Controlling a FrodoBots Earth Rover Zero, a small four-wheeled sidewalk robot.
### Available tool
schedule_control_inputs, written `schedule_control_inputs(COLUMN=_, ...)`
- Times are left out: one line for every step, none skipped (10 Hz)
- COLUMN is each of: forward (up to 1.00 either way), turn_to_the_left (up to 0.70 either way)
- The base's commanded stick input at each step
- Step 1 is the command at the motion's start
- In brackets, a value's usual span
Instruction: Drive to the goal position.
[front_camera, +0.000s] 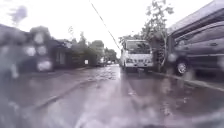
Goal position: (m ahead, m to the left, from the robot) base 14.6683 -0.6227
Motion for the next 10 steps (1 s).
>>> schedule_control_inputs(forward=1.00, turn_to_the_left=0.00)
schedule_control_inputs(forward=1.00, turn_to_the_left=0.00)
schedule_control_inputs(forward=1.00, turn_to_the_left=0.00)
schedule_control_inputs(forward=1.00, turn_to_the_left=0.00)
schedule_control_inputs(forward=1.00, turn_to_the_left=0.00)
schedule_control_inputs(forward=1.00, turn_to_the_left=0.00)
schedule_control_inputs(forward=1.00, turn_to_the_left=0.00)
schedule_control_inputs(forward=1.00, turn_to_the_left=0.00)
schedule_control_inputs(forward=1.00, turn_to_the_left=0.00)
schedule_control_inputs(forward=1.00, turn_to_the_left=0.00)
